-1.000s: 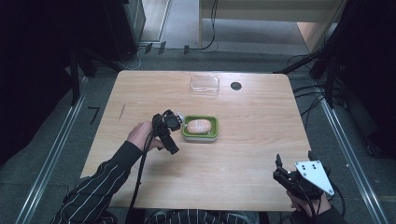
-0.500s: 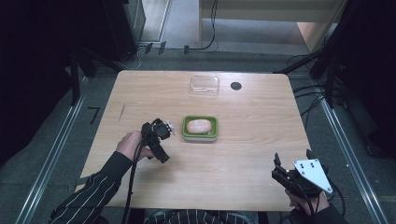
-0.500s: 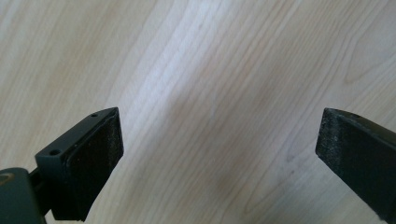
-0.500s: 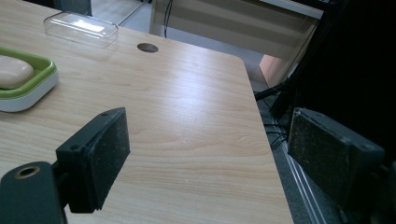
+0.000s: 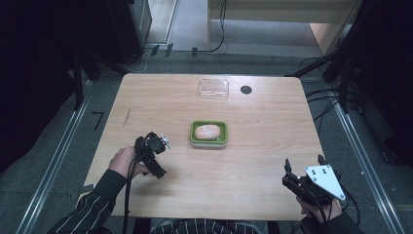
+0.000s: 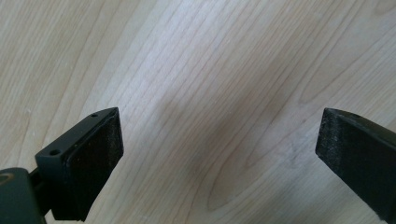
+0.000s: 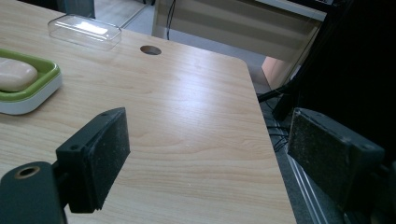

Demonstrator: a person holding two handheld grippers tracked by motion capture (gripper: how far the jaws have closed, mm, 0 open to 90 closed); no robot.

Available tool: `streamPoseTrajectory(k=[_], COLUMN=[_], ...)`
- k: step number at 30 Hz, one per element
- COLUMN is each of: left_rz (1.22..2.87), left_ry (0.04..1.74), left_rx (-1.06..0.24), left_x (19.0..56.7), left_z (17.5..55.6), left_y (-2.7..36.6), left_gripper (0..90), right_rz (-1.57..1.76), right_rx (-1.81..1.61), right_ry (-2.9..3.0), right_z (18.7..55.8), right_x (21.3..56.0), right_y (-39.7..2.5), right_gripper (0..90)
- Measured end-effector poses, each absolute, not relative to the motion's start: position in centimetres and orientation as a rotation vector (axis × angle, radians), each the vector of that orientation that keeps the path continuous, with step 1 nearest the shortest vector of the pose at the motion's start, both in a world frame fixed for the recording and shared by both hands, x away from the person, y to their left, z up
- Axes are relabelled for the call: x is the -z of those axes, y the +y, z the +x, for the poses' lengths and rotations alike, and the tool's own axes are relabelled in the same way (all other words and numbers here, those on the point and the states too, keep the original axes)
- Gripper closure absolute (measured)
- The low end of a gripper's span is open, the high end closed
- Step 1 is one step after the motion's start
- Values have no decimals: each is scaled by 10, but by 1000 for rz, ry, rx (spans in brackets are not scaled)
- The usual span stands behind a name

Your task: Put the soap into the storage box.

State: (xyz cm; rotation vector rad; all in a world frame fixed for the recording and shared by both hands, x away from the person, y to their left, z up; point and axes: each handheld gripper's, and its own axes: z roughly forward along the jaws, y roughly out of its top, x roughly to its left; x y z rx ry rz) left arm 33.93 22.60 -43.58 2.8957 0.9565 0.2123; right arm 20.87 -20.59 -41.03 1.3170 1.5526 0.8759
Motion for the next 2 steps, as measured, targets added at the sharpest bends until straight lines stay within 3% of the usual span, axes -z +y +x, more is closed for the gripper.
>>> streamPoseTrajectory(k=[2], left_rz=[2893], left_ry=[968], left_rx=[-209], left_x=[437], left_z=[339], left_y=[228], left_gripper=[13], right_rz=[1316], right_rx=[-879], right_ry=[1552], right_z=[210], right_x=[411], right_y=[-205], right_gripper=[136])
